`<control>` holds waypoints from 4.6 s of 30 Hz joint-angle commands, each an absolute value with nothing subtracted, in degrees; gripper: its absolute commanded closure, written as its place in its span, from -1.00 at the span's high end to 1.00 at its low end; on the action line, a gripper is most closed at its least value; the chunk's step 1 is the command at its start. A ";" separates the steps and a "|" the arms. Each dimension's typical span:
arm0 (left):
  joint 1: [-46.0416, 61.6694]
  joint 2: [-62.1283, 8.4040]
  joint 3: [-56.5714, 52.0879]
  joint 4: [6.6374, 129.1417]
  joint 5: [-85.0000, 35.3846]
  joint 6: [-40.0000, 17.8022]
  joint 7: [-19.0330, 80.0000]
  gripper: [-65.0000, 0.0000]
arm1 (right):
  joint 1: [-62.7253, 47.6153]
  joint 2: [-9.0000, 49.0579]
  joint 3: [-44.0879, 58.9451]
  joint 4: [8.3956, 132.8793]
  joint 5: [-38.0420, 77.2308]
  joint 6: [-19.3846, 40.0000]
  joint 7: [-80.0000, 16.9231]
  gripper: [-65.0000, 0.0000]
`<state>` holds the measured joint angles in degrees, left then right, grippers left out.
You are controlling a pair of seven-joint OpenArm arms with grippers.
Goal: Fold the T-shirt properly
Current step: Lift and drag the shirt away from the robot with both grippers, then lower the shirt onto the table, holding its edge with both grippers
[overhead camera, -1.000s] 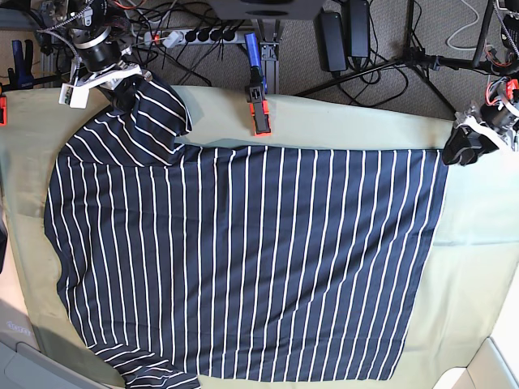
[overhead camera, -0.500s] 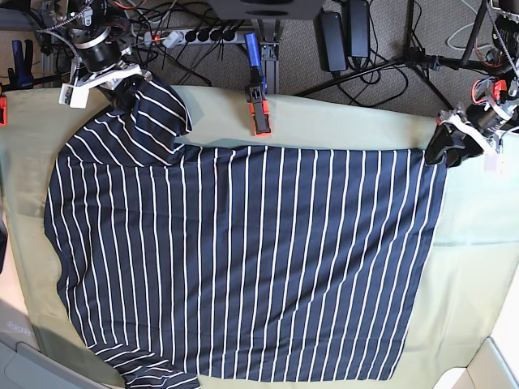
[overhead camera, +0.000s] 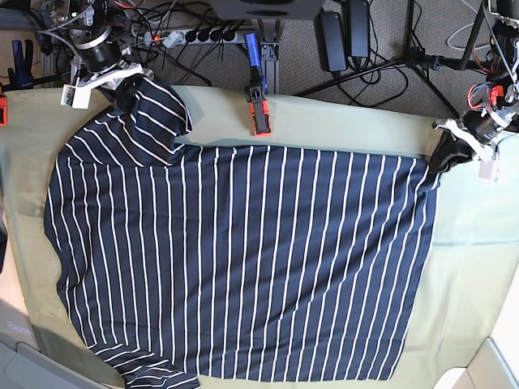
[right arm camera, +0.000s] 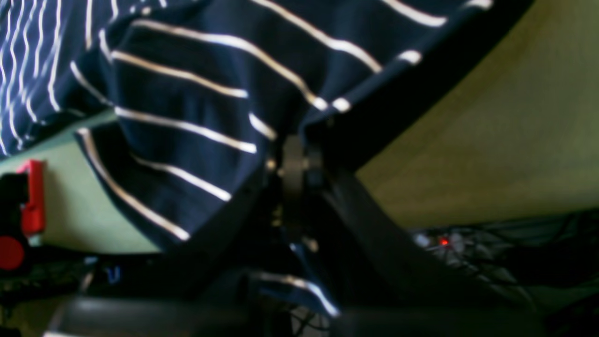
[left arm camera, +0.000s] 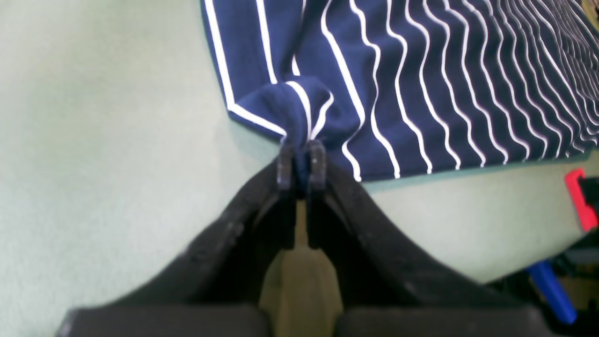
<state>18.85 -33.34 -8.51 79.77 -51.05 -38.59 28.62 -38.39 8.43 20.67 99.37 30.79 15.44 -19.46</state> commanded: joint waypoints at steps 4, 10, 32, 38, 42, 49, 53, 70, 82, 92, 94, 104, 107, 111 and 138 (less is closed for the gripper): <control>19.03 -35.09 -9.06 83.57 -54.43 -40.00 31.33 -1.00 | -39.05 9.74 24.27 103.96 32.95 19.84 -27.38 -1.00; 21.80 -37.15 -9.39 89.49 -55.51 -40.00 33.08 -1.00 | -39.11 12.84 32.16 108.33 39.92 21.08 -35.27 -1.00; 6.42 -38.26 -11.16 83.42 -51.16 -40.00 31.31 -1.00 | -22.24 21.08 30.70 107.50 38.22 23.35 -35.99 -1.00; -1.96 -38.26 -5.19 76.31 -46.22 -40.00 28.95 -1.00 | -11.11 23.59 24.80 101.06 34.57 23.33 -35.62 -1.00; -5.02 -38.17 -1.37 73.38 -44.95 -40.00 26.59 -1.00 | -4.29 24.95 23.79 95.72 33.80 23.35 -35.64 -1.00; -12.45 -37.30 0.89 67.88 -44.71 -40.00 25.93 -1.00 | 7.57 27.05 23.59 84.99 33.39 23.38 -35.64 -1.00; -15.25 -37.17 3.38 63.59 -44.69 -40.00 25.15 -1.00 | 13.56 28.25 20.80 78.65 33.32 23.40 -35.66 -1.00; -22.94 -33.43 7.99 54.74 -37.32 -40.00 17.32 -1.00 | 26.46 28.38 -0.03 64.27 17.82 23.35 -27.31 -1.00; -24.36 -32.56 7.68 54.19 -35.07 -40.00 18.61 0.14 | 26.46 28.40 1.50 60.84 15.84 21.12 -24.43 0.37; -23.14 -32.95 -4.34 54.57 -51.07 -40.00 35.46 0.14 | 23.33 28.56 28.53 60.95 24.69 20.16 -40.84 0.37; -22.68 -33.30 -4.51 54.57 -51.55 -40.00 35.59 0.14 | 21.80 28.71 33.15 60.95 25.82 20.21 -41.65 0.37; -19.42 -33.50 -4.51 54.59 -53.32 -40.00 36.77 0.14 | 14.09 25.93 37.17 60.88 31.48 20.34 -42.02 0.37; -19.29 -33.50 -4.51 54.59 -54.85 -40.00 37.91 0.14 | 14.13 23.88 37.17 60.90 32.10 20.34 -41.87 0.37; -19.29 -33.52 -4.51 54.59 -55.07 -40.00 38.00 0.14 | 14.13 21.71 37.17 60.90 32.38 20.36 -40.36 0.37; -18.98 -33.45 -4.51 54.57 -57.12 -40.00 38.46 0.13 | 18.83 20.75 36.99 60.95 36.45 21.89 -40.51 -0.43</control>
